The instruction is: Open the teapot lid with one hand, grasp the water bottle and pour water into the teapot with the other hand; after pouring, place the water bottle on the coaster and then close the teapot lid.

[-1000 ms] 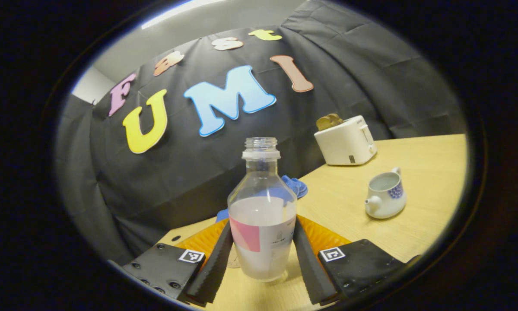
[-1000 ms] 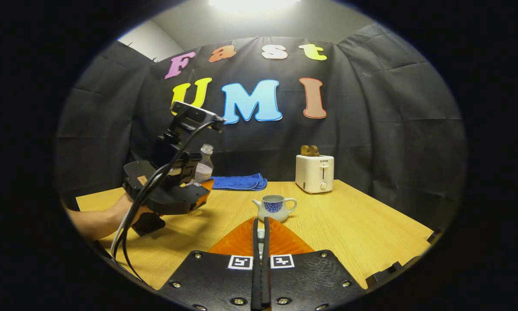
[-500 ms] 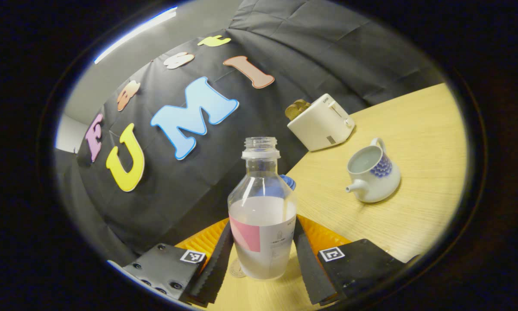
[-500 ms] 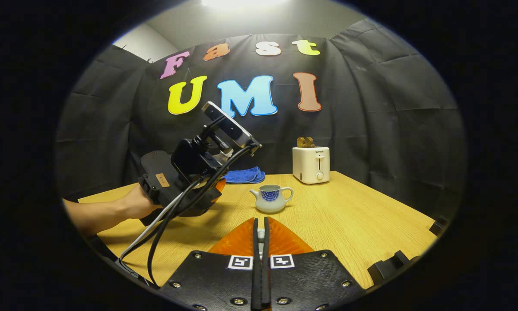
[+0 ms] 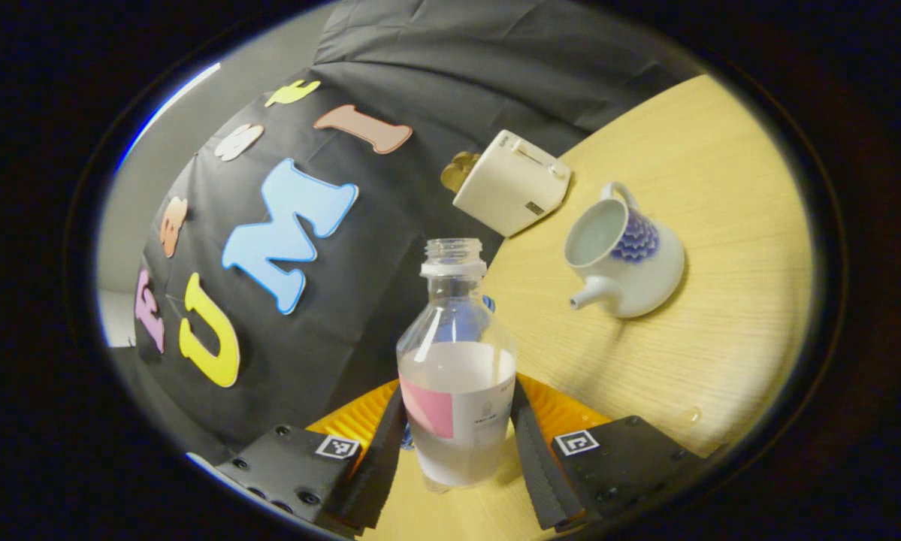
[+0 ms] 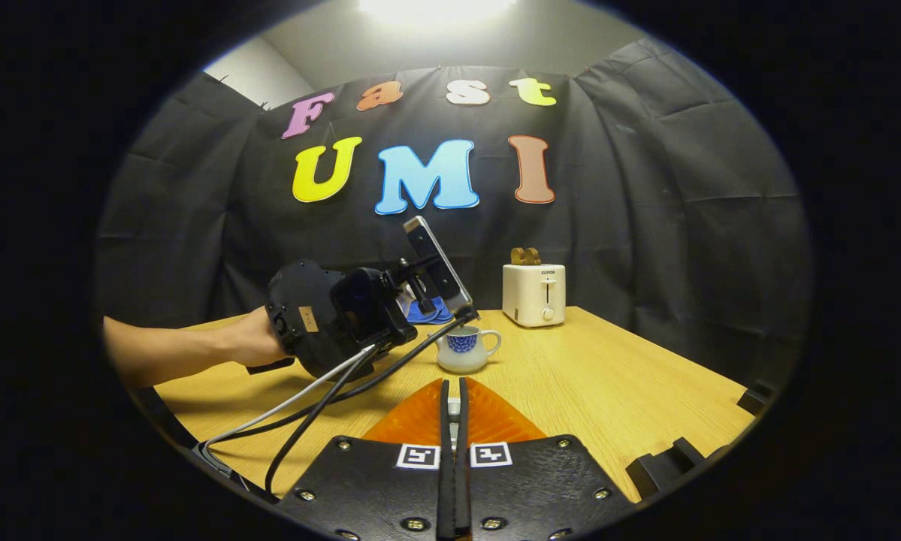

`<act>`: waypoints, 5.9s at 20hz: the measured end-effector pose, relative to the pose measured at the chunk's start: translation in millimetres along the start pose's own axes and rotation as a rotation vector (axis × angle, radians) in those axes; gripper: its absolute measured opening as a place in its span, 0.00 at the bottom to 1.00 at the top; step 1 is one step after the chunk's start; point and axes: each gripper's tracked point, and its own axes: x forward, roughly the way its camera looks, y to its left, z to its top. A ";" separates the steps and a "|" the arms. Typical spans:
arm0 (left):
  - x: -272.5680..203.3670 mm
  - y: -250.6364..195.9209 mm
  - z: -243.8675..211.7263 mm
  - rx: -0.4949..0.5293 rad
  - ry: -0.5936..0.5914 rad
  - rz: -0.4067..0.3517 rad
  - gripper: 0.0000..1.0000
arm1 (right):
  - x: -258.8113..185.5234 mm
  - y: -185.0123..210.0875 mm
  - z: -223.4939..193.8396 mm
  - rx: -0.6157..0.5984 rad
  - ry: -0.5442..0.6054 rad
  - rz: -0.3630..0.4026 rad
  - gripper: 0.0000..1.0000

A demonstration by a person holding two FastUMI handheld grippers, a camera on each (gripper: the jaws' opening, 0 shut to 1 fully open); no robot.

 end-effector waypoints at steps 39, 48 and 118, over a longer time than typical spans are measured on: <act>6.1 2.5 33.5 0.791 0.134 -0.054 0.86 | 4.6 -8.8 -20.1 0.033 0.086 0.009 0.00; 11.9 9.4 45.3 0.907 0.134 -0.057 0.86 | 4.5 -13.8 -25.6 0.041 0.100 0.002 0.00; -62.8 84.0 -49.7 -0.464 -0.090 0.153 0.86 | 36.3 4.7 7.5 -0.007 0.000 0.059 0.01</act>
